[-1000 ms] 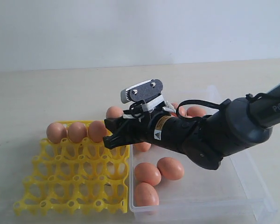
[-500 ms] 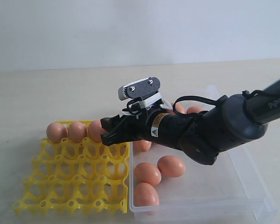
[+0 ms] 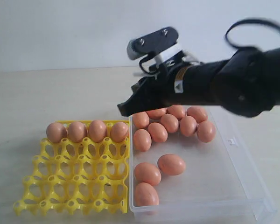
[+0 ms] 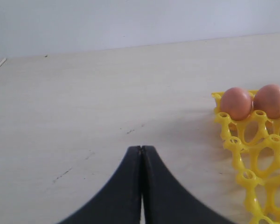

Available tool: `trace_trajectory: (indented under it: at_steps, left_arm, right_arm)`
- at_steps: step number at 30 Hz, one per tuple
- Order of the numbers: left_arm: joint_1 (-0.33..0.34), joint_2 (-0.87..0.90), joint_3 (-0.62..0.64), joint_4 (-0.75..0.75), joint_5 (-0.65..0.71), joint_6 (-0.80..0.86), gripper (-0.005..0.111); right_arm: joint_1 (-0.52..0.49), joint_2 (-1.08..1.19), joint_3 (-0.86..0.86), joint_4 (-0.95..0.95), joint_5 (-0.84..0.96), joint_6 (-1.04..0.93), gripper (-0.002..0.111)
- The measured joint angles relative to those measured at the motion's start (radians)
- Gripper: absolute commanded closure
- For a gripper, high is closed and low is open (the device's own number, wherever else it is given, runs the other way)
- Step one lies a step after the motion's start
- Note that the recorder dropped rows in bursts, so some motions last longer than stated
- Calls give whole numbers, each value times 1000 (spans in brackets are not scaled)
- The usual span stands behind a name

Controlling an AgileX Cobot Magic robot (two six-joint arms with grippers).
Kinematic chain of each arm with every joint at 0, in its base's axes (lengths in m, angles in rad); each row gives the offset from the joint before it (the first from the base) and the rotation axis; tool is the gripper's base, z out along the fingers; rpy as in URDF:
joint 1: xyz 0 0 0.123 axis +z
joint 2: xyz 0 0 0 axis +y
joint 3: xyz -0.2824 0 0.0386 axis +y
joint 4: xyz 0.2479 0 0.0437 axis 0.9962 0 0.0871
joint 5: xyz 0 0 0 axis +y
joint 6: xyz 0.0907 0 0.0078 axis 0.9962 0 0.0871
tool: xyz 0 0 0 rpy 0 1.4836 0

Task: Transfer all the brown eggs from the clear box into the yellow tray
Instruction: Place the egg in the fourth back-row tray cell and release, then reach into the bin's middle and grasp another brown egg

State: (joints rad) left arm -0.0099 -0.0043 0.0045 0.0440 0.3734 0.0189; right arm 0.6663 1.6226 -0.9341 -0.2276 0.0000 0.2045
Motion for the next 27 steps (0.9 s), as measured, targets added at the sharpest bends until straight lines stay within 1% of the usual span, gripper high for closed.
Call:
trace_trajectory:
  at_steps: [3,5,6,7,8,11,12,13,14,27]
  left_arm:
    - [0,0,0,0,0,0,107]
    - [0,0,0,0,0,0,107]
    - [0,0,0,0,0,0,107]
    - [0,0,0,0,0,0,107]
    - [0,0,0,0,0,0,107]
    - [0,0,0,0,0,0,107]
    - [0,0,0,0,0,0,107]
    - [0,0,0,0,0,0,107]
    - [0,0,0,0,0,0,107]
    - [0,0,0,0,0,0,107]
  right_arm:
    - [-17,-82,-61,30,311,104,106]
    - [-37,-96,-87,62,510,140,98]
    - [-43,-98,-90,75,571,130,93]
    - [-47,-95,-90,89,636,80,87]
    - [-50,-91,-90,103,690,-18,81]
    - [-43,-84,-90,118,814,-368,57]
    - [-42,-82,-90,121,830,-448,49]
    - [-42,-77,-90,123,835,-501,44]
    - [-41,-72,-90,123,834,-535,41]
    - [-31,85,-90,170,728,-691,43]
